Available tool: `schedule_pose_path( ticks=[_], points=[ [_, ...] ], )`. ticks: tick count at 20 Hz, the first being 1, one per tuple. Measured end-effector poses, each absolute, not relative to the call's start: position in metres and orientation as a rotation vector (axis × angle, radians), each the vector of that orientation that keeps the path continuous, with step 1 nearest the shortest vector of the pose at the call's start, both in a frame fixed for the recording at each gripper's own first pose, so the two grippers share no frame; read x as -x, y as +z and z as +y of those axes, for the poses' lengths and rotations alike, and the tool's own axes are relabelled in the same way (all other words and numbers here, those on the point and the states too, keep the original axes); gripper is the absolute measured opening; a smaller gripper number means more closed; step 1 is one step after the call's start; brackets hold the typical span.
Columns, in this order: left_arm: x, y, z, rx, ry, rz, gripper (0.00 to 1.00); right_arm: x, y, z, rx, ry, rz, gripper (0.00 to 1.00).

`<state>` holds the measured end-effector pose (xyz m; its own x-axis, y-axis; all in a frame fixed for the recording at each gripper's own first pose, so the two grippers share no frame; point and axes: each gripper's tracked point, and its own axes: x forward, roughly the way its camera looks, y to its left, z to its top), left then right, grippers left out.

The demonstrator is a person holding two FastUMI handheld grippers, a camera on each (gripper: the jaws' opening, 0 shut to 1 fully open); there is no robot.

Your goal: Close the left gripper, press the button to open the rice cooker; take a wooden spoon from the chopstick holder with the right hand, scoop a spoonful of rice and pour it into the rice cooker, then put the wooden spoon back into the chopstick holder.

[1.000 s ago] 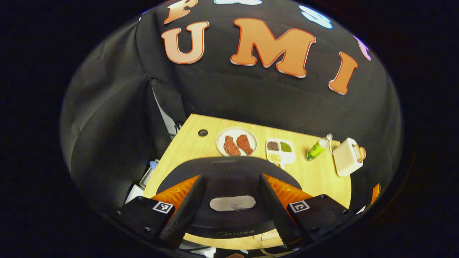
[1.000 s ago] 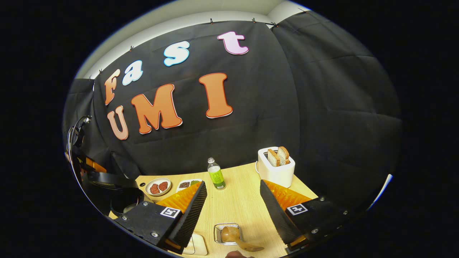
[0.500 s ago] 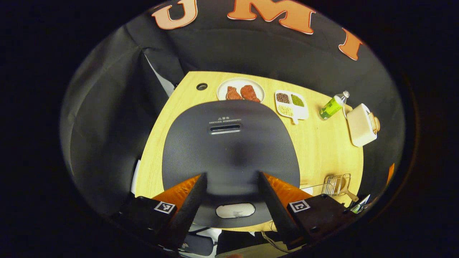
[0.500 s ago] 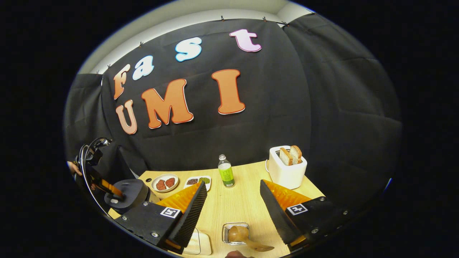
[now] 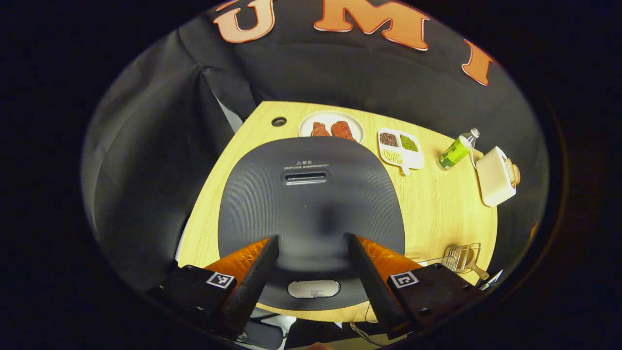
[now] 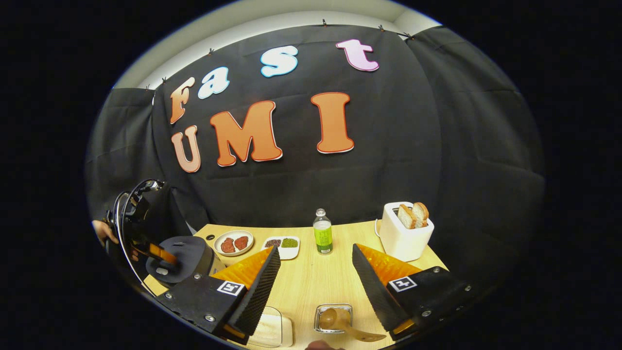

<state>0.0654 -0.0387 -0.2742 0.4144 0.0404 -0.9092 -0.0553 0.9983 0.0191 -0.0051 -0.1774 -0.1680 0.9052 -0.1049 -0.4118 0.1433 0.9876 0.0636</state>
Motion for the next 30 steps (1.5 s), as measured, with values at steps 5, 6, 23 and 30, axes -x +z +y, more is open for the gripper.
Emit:
schedule_pose_path(
  ticks=[5, 6, 23, 30],
  points=[
    [-0.061, -0.261, -0.033, 0.043, 0.058, 0.936, 1.00, -0.006, -0.146, -0.159, -0.084, -0.087, 0.368, 0.93],
    [-0.061, -0.253, -0.036, 0.056, 0.049, 0.887, 1.00, -0.008, -0.141, -0.155, -0.078, -0.083, 0.352, 0.93],
    [-0.051, -0.031, -0.025, -0.039, 0.013, 0.147, 0.96, -0.022, -0.047, -0.102, 0.027, -0.022, 0.046, 0.92],
    [-0.033, -0.011, -0.037, -0.069, -0.016, 0.031, 0.96, -0.014, -0.037, -0.087, 0.045, 0.001, -0.011, 1.00]
  ],
)
